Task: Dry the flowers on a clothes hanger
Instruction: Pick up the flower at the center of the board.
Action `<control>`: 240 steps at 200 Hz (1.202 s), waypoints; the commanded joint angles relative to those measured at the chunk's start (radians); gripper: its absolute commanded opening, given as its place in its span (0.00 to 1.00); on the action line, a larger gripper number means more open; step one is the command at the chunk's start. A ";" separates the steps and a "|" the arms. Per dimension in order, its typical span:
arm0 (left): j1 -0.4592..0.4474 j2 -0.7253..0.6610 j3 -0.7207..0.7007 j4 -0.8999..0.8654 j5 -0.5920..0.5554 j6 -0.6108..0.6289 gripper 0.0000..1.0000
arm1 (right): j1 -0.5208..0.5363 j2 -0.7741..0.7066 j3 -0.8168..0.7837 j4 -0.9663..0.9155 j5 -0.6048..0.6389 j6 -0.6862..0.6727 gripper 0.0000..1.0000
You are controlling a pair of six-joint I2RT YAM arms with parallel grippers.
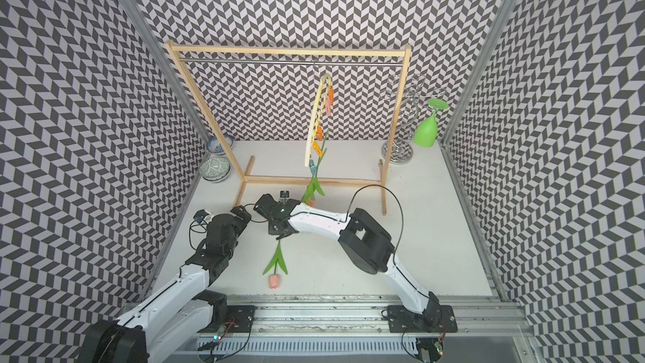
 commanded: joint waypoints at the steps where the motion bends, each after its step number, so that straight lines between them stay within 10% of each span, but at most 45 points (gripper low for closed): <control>1: 0.004 -0.007 -0.012 -0.016 -0.025 -0.006 1.00 | -0.001 0.025 0.007 0.019 -0.028 0.051 0.15; 240: 0.008 0.036 0.001 -0.009 -0.005 0.016 1.00 | 0.065 0.082 -0.003 -0.006 -0.046 0.072 0.14</control>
